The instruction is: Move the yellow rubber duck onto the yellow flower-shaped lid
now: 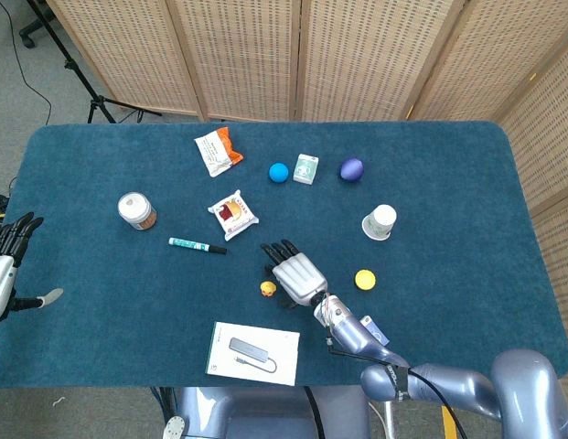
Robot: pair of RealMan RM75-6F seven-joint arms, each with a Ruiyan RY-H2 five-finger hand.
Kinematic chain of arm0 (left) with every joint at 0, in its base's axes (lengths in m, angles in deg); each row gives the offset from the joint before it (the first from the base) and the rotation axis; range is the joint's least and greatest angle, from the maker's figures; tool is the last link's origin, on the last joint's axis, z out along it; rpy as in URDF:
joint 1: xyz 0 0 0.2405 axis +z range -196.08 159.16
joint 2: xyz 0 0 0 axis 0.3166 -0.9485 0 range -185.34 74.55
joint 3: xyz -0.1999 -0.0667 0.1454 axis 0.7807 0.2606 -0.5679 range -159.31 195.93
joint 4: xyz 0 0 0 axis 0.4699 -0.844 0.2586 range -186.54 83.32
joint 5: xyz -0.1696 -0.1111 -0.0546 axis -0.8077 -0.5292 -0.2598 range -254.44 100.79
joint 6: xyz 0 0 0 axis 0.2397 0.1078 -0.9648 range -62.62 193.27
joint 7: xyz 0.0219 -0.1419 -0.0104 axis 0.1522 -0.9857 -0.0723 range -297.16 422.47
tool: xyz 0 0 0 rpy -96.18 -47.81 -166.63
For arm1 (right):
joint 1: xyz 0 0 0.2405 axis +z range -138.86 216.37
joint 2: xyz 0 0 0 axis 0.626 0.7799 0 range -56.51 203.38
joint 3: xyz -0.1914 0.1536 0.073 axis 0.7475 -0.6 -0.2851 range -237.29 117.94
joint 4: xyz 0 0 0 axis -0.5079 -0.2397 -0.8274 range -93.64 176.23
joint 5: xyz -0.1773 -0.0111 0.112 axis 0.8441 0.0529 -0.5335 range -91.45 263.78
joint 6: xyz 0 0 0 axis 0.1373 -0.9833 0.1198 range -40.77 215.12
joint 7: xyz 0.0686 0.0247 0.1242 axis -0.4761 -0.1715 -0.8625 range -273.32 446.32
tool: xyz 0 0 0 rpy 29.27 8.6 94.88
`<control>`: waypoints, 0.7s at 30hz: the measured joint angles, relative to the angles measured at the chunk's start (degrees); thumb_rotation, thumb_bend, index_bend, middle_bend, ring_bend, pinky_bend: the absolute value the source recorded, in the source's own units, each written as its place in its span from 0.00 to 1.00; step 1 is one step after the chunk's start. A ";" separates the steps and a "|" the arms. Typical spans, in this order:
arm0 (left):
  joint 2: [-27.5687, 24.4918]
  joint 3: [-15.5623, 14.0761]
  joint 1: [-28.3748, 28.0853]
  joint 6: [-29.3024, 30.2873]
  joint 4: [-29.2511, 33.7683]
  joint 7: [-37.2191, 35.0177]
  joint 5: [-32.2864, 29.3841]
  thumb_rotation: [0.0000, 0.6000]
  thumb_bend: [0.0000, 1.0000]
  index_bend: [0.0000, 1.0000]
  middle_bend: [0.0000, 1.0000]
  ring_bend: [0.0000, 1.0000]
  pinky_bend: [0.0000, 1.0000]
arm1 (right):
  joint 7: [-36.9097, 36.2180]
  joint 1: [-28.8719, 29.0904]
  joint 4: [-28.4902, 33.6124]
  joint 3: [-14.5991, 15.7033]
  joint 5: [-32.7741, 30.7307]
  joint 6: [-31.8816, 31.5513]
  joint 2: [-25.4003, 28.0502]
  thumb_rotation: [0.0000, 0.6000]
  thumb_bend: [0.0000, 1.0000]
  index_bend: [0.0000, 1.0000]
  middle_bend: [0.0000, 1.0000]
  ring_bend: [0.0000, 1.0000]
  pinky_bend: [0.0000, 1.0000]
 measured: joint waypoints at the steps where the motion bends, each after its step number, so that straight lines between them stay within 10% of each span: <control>1: 0.01 0.12 0.01 -0.08 0.00 0.01 -0.07 1.00 0.01 0.00 0.00 0.00 0.00 | 0.24 0.56 -0.43 -0.18 -0.67 -0.06 -0.51 1.00 0.26 0.35 0.00 0.00 0.00; 21: -0.37 1.22 0.83 -1.04 0.28 -0.25 0.04 1.00 0.02 0.00 0.00 0.00 0.00 | 2.72 5.45 -4.36 0.55 -8.13 -1.52 -3.73 1.00 0.31 0.42 0.00 0.00 0.00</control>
